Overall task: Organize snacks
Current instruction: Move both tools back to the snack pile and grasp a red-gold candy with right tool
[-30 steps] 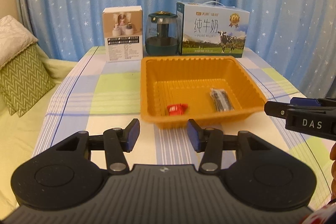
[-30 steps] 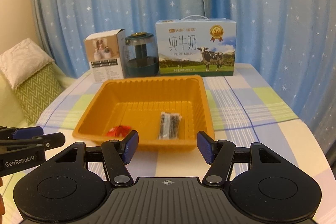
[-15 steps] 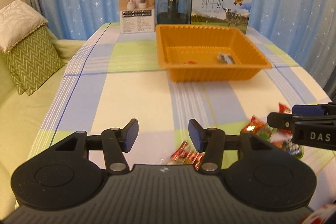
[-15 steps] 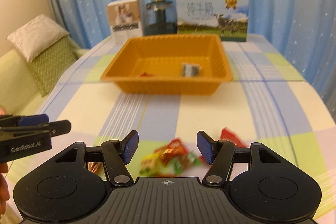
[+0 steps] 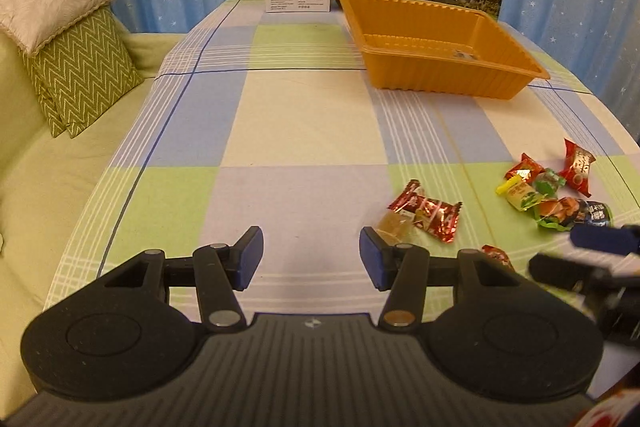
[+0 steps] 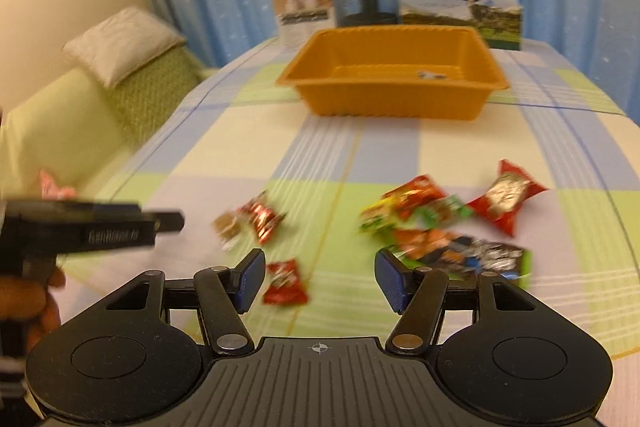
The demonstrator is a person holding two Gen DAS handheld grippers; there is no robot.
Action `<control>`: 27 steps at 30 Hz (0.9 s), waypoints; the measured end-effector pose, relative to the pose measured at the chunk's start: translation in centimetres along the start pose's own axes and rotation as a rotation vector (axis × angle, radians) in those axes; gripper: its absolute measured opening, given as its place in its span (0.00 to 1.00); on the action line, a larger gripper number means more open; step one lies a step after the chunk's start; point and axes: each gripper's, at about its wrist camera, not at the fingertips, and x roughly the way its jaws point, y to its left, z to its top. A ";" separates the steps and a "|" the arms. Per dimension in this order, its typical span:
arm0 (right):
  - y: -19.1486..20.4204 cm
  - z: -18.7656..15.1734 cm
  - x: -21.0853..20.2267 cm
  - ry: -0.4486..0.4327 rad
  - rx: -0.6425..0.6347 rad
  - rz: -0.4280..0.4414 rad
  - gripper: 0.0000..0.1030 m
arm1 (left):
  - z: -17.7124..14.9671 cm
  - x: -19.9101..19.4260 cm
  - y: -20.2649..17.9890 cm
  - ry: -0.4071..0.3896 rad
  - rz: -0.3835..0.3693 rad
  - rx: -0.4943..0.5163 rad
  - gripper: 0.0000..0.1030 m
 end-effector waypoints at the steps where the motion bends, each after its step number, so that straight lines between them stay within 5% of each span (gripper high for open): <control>1: 0.4 -0.2 0.3 -0.003 -0.017 0.008 0.60 | 0.0 0.1 0.1 0.002 -0.001 0.000 0.48; 4: 1.3 -0.5 1.5 0.008 -0.068 0.018 0.59 | 0.1 0.2 -0.1 0.001 -0.018 0.003 0.48; 7: 1.6 -0.7 2.9 0.031 -0.087 0.014 0.44 | 0.2 0.4 -0.7 -0.004 -0.021 0.045 0.48; 16: 0.7 -0.7 4.0 0.048 -0.065 -0.013 0.18 | 0.0 1.8 -2.0 0.008 -0.140 0.085 0.48; 27: -1.0 -0.7 3.1 0.043 -0.019 -0.039 0.18 | 0.1 4.1 -3.6 0.009 -0.143 0.168 0.48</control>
